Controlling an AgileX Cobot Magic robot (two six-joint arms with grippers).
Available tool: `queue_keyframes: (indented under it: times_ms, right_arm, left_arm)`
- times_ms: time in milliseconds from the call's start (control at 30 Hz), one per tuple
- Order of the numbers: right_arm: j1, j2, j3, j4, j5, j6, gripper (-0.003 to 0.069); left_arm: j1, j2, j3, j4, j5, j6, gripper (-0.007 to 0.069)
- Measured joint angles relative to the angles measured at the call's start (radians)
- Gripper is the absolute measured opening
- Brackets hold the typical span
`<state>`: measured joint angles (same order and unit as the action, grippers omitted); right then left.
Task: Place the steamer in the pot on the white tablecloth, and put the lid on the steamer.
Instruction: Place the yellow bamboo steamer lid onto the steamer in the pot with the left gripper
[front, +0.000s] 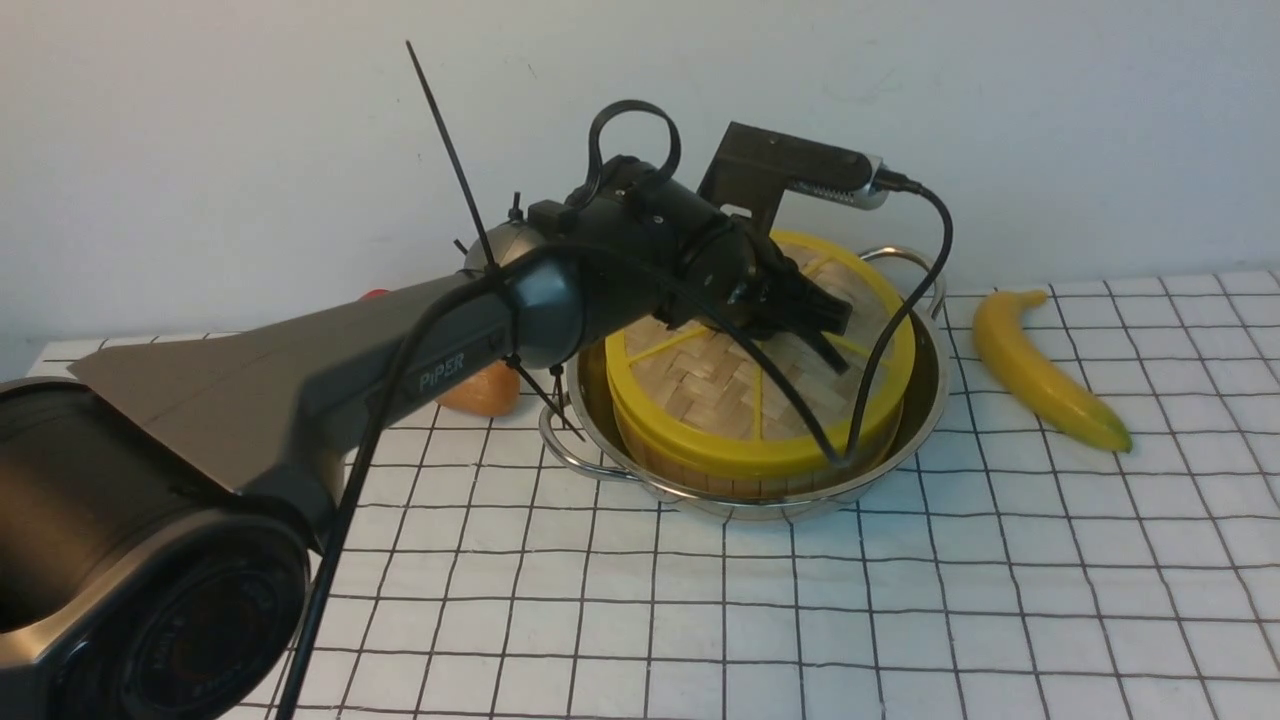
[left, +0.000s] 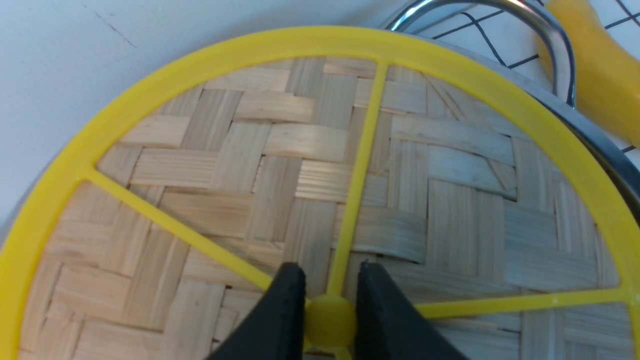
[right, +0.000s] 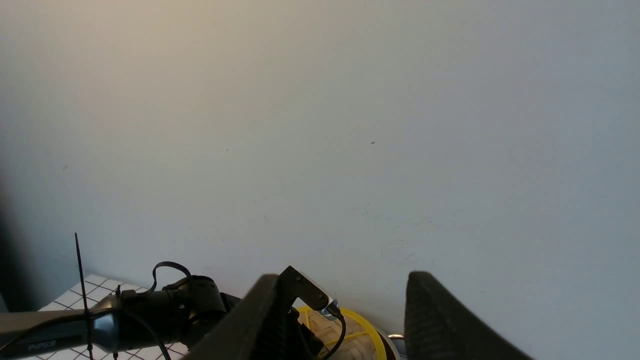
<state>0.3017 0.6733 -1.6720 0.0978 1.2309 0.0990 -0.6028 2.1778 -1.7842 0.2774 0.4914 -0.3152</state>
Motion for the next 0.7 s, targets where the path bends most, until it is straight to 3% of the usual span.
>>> queue_keyframes:
  times_ms: [700]
  right_arm:
    - [0.0,0.0,0.0,-0.003,0.0,0.0,0.0336]
  left_arm:
    - [0.0,0.0,0.0,0.062,0.004,-0.059,0.012]
